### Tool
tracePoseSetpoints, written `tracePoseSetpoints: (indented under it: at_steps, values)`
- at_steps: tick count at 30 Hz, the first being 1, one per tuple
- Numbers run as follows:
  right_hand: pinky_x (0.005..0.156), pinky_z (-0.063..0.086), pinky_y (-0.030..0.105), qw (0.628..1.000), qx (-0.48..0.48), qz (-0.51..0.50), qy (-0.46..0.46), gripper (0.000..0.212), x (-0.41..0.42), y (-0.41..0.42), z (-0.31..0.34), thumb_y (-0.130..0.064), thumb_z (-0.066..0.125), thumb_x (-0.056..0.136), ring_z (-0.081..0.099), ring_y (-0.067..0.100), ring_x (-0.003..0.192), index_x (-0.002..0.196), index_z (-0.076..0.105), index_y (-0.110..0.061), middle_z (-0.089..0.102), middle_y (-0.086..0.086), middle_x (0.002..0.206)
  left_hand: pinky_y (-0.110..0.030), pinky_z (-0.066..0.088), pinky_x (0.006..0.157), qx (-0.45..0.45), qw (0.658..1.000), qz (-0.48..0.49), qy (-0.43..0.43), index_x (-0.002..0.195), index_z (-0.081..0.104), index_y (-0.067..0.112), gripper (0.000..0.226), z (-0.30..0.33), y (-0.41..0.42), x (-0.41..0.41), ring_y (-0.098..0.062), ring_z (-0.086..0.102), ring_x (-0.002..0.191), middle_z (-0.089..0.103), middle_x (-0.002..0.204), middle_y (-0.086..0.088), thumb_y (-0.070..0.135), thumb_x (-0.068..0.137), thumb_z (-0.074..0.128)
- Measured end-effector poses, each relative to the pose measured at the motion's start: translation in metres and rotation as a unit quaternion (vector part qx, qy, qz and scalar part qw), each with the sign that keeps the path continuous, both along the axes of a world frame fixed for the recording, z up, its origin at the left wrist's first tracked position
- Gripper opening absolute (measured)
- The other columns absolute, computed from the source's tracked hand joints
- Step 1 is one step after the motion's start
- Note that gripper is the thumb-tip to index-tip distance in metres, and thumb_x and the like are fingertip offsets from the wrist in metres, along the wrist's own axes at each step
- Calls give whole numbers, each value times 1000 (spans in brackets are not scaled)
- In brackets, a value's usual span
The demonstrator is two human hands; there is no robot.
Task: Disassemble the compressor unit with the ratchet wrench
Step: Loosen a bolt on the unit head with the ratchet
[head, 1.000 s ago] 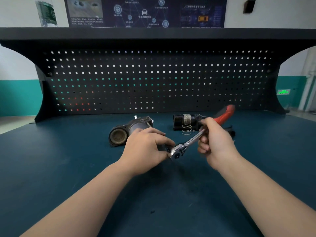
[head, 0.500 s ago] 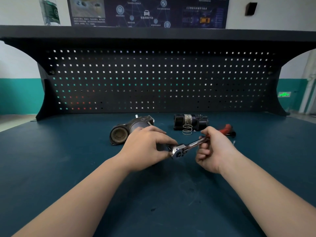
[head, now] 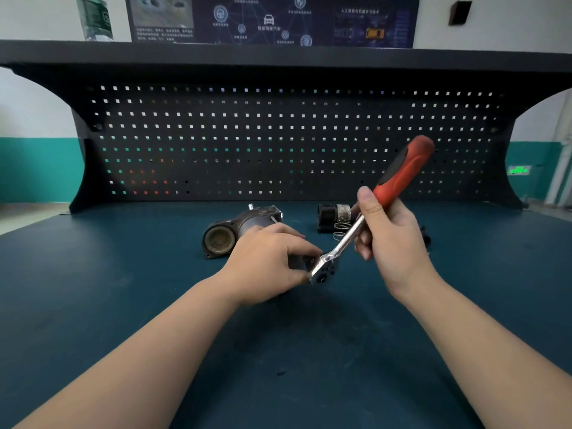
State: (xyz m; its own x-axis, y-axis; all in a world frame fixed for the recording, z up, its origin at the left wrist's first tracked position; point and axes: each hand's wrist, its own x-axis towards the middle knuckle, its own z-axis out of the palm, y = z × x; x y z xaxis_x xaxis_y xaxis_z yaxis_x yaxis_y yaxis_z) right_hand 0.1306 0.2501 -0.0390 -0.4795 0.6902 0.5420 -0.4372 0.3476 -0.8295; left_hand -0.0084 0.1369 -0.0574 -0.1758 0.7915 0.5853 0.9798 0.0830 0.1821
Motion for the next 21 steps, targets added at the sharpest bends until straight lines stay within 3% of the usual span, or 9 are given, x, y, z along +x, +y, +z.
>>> tracePoseSetpoints:
  at_steps: [5, 8, 12, 15, 17, 21]
  values:
    - [38, 31, 21, 996, -86, 4, -36, 31, 0, 11, -2, -36, 57, 94, 34, 10, 37, 75, 53, -12, 40, -5, 44, -32, 35, 95, -12, 1000, -5, -4, 96, 69, 46, 22, 1, 1, 1, 8, 44, 112, 66, 95, 26, 37, 76, 69]
    - [37, 25, 21, 980, -193, -12, -52, 26, -4, 17, -6, -26, 58, 90, 29, 10, 35, 70, 47, -15, 36, -3, 43, -30, 34, 95, 7, 1000, 14, 9, 96, 70, 46, 22, -2, 4, 1, 8, 46, 112, 67, 94, 25, 38, 75, 70]
    - [41, 22, 19, 892, -429, 10, -142, 24, -3, 19, -14, -24, 52, 81, 23, 9, 35, 62, 39, -19, 29, -6, 42, -31, 35, 94, 21, 1000, 22, 8, 96, 70, 45, 22, -4, 5, 2, 9, 46, 112, 68, 97, 19, 41, 75, 69]
    - [44, 21, 20, 843, -513, 32, -160, 23, -4, 15, -21, -21, 49, 79, 21, 8, 35, 59, 36, -19, 27, -7, 46, -32, 35, 93, 6, 1000, 16, 24, 97, 68, 47, 21, -2, 4, 2, 8, 44, 113, 66, 97, 23, 42, 76, 66]
    - [46, 19, 21, 853, -502, 34, -136, 25, -5, 15, -20, -22, 49, 82, 19, 8, 36, 60, 38, -19, 25, -8, 45, -29, 34, 92, -8, 1000, 4, 24, 100, 66, 49, 23, 0, 2, 1, 8, 43, 113, 65, 98, 26, 43, 77, 65]
    - [38, 22, 19, 919, -386, 37, -65, 29, -6, 18, -11, -30, 56, 89, 21, 8, 33, 65, 47, -17, 25, -6, 41, -30, 36, 93, -32, 999, -15, 12, 105, 65, 50, 27, 4, -1, -1, 9, 42, 113, 58, 93, 36, 44, 78, 66]
